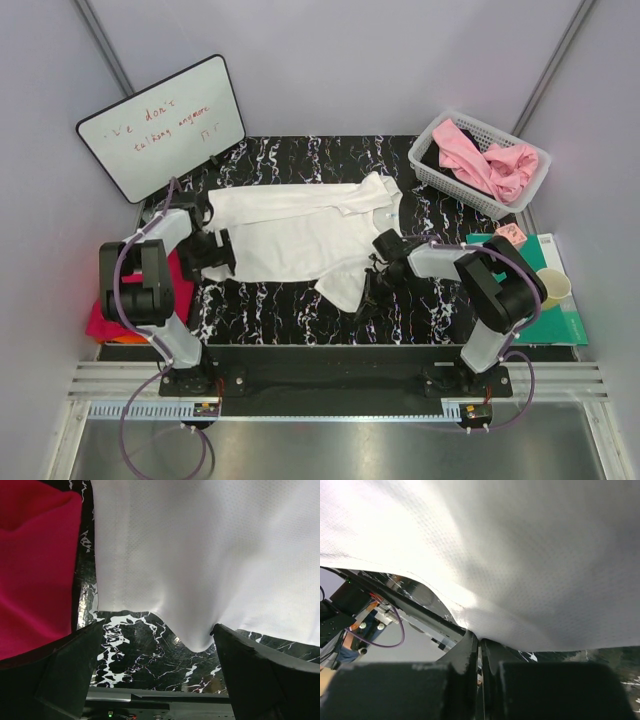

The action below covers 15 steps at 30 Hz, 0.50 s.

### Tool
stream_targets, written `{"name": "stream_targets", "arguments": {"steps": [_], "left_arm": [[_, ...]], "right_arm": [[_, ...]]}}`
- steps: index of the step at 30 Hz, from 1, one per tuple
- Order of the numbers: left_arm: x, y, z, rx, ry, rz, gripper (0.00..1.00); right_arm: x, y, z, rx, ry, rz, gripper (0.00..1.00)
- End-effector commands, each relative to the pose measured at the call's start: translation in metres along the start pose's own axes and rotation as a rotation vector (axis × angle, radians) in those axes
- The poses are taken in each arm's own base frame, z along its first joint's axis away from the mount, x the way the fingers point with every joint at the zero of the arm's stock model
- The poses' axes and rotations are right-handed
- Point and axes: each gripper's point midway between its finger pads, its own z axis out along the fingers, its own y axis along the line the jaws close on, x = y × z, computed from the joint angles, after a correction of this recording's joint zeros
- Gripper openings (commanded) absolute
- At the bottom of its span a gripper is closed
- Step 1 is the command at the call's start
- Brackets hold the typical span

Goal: Fold and stack the t-shirts
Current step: Grap the side of the flattened tshirt closest away from the robot with both arms

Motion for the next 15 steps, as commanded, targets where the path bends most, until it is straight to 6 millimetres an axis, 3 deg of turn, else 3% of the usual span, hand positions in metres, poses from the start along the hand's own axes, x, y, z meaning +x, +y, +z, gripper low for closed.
{"name": "stream_targets", "arguments": {"steps": [1, 3, 4, 5, 11, 12, 14, 15], "left_arm": [[-0.012, -0.001, 0.005, -0.001, -0.009, 0.013, 0.7], [-0.013, 0.0, 0.012, -0.008, 0.009, 0.009, 0.41], [-0.013, 0.0, 0.014, -0.014, 0.013, 0.007, 0.06], [-0.013, 0.001, 0.017, -0.018, 0.021, 0.002, 0.0], [-0.019, -0.003, -0.006, 0.006, -0.047, 0.021, 0.0], [-0.018, -0.003, -0.009, 0.011, -0.05, 0.02, 0.06], [-0.012, -0.01, -0.015, 0.054, -0.048, 0.022, 0.53], [-0.011, -0.01, -0.018, 0.057, -0.052, 0.021, 0.87]], "right_arm": [[-0.019, -0.002, -0.001, 0.075, -0.069, -0.044, 0.03], [-0.023, 0.005, -0.007, 0.074, -0.087, -0.062, 0.02], [-0.023, 0.006, -0.009, 0.083, -0.086, -0.064, 0.02], [-0.026, 0.012, -0.013, 0.077, -0.099, -0.078, 0.02], [-0.03, 0.019, -0.032, 0.126, -0.128, -0.125, 0.0], [-0.031, 0.019, -0.035, 0.136, -0.134, -0.128, 0.0], [-0.031, 0.016, -0.04, 0.162, -0.142, -0.141, 0.0], [-0.03, 0.015, -0.041, 0.171, -0.143, -0.148, 0.0]]}}
